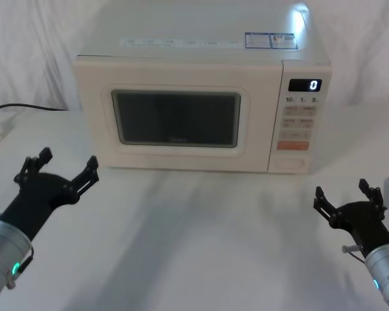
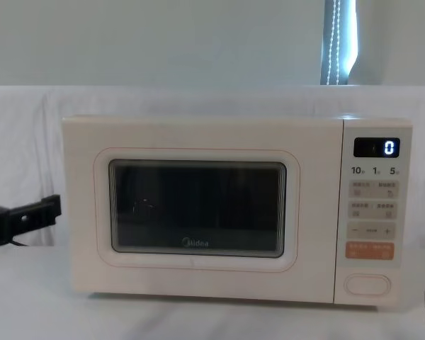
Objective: Press the button to open the microwave door with one hand; close the microwave door with the other hand.
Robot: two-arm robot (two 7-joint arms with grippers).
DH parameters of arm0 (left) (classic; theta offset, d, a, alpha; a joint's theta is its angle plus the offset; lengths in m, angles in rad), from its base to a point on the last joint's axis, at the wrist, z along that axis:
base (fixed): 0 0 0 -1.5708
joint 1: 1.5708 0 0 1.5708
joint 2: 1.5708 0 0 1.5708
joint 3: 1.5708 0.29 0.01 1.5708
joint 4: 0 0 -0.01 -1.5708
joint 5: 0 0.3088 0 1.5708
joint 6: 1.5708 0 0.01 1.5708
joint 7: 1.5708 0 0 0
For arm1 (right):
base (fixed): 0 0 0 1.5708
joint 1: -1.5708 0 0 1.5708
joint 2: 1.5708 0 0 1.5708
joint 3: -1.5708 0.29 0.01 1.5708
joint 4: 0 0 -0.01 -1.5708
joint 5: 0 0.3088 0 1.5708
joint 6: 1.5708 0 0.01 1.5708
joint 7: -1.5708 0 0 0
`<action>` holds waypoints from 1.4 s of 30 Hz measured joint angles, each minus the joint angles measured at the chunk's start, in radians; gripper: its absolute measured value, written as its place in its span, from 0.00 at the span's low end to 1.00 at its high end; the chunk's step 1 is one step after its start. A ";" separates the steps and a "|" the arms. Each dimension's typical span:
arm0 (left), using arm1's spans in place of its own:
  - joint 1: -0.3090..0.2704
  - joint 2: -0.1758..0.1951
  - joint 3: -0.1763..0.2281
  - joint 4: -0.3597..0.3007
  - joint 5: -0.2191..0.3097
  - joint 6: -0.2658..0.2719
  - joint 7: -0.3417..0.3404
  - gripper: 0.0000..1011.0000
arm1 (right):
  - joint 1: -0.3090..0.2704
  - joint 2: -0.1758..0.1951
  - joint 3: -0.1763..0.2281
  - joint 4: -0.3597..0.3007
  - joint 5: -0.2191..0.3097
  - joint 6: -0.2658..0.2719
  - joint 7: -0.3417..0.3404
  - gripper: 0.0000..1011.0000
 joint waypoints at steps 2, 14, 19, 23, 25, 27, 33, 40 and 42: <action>0.009 -0.003 -0.004 0.001 0.004 -0.007 0.003 0.99 | 0.000 0.000 0.000 0.000 0.000 0.000 0.000 0.99; 0.050 -0.032 -0.025 0.029 0.056 -0.044 0.036 0.99 | 0.000 0.000 0.000 0.000 0.000 0.000 0.000 0.99; 0.049 -0.032 -0.025 0.028 0.054 -0.044 0.035 0.99 | 0.000 0.000 0.000 0.000 0.000 0.000 0.000 0.99; 0.049 -0.031 -0.024 0.028 0.052 -0.044 0.035 0.99 | 0.000 0.000 0.000 0.000 0.000 0.000 0.000 0.99; 0.049 -0.031 -0.024 0.027 0.051 -0.044 0.035 0.99 | 0.000 0.000 0.000 0.000 0.000 0.000 0.000 0.99; 0.049 -0.031 -0.024 0.027 0.050 -0.043 0.034 0.99 | 0.000 0.000 0.000 0.000 0.000 0.000 0.000 0.99; 0.048 -0.030 -0.024 0.026 0.048 -0.042 0.033 0.99 | 0.000 0.000 0.000 0.000 0.000 0.000 0.000 0.99; 0.047 -0.030 -0.023 0.025 0.046 -0.041 0.032 0.99 | 0.000 0.000 0.000 0.000 0.000 0.000 0.000 0.99; 0.047 -0.030 -0.023 0.025 0.046 -0.041 0.032 0.99 | 0.000 0.000 0.000 0.000 0.000 0.000 0.000 0.99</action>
